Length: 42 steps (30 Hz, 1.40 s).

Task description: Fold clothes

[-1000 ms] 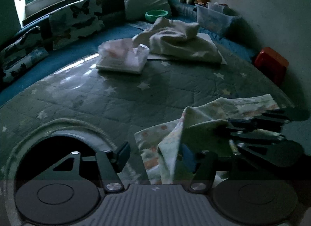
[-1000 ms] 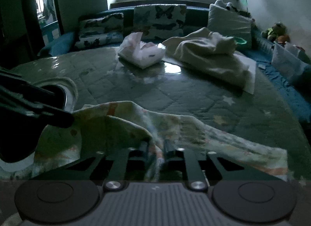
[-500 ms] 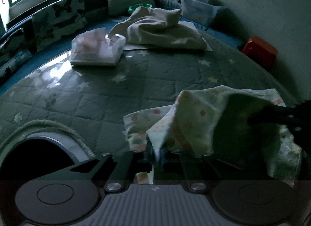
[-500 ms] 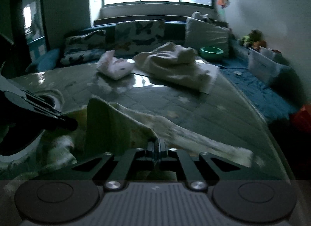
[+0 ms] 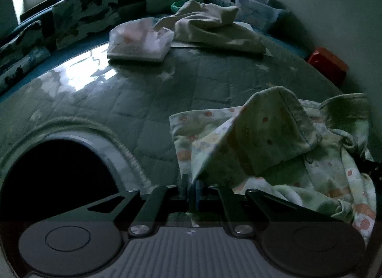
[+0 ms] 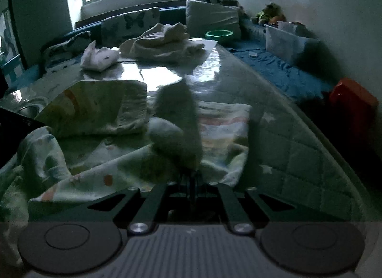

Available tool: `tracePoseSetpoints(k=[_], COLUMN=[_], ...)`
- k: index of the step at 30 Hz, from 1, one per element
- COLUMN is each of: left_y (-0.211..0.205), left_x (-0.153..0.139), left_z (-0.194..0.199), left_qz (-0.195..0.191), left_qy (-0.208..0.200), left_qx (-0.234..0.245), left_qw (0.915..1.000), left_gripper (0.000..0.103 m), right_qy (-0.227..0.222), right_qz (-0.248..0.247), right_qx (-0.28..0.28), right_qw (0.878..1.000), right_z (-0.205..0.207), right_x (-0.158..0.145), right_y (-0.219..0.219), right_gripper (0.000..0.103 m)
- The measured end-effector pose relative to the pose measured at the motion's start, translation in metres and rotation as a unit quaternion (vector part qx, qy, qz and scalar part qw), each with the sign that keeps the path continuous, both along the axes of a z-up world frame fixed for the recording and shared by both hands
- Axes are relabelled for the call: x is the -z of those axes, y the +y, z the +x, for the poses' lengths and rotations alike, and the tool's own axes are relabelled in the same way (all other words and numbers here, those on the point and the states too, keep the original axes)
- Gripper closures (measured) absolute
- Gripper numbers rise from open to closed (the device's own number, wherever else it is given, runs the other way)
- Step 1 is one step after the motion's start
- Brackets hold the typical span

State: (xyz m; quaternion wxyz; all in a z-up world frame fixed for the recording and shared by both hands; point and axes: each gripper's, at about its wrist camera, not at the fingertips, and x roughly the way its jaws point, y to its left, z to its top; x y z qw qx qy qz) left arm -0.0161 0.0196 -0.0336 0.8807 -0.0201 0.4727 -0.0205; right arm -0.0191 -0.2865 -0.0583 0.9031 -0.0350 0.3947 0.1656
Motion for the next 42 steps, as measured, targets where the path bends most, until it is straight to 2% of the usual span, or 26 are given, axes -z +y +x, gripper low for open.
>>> tracePoseSetpoints(k=[5,11,21,28,32,36,38,41,42], left_y=[0.026,0.078,0.171,0.205,0.215,0.219,0.220,0.219,0.219], left_x=[-0.001,0.000,-0.005,-0.007,-0.011,-0.015,-0.018,-0.024,-0.026], left_z=[-0.017,-0.044,-0.105,-0.146,-0.167,-0.173,-0.170,-0.163,-0.160], left_qz=[0.001,0.005,0.007,0.023,0.022,0.025,0.036,0.049,0.054], left_qy=[0.000,0.005,0.003,0.004,0.003,0.003,-0.001,-0.008,-0.010], left_qx=[-0.033,-0.094,-0.209,-0.253,-0.256,-0.251,-0.242,-0.227,-0.225], left_qw=[0.9995,0.9956,0.9779,0.9671,0.9665,0.9676,0.9695,0.9727,0.9729], left_gripper=[0.099,0.099,0.099,0.099,0.098,0.084,0.081,0.069,0.059], right_qy=[0.002,-0.001,-0.017,-0.024,-0.018,-0.013,-0.016,-0.026,-0.026], right_qz=[-0.009,-0.019,-0.037,-0.043,-0.049,-0.042,-0.031,-0.019,-0.017], right_qx=[-0.040,-0.106,-0.208,-0.260,-0.276,-0.285,-0.284,-0.282,-0.282], right_qw=[0.999,0.994,0.977,0.964,0.960,0.958,0.958,0.959,0.959], right_z=[-0.003,0.002,0.013,0.005,0.003,0.004,0.007,0.012,0.015], right_x=[-0.002,-0.002,0.001,0.001,-0.001,-0.008,-0.015,-0.026,-0.029], right_y=[0.028,0.090,0.210,0.271,0.290,0.299,0.297,0.297,0.300], right_gripper=[0.100,0.100,0.100,0.099,0.098,0.093,0.067,0.066,0.065])
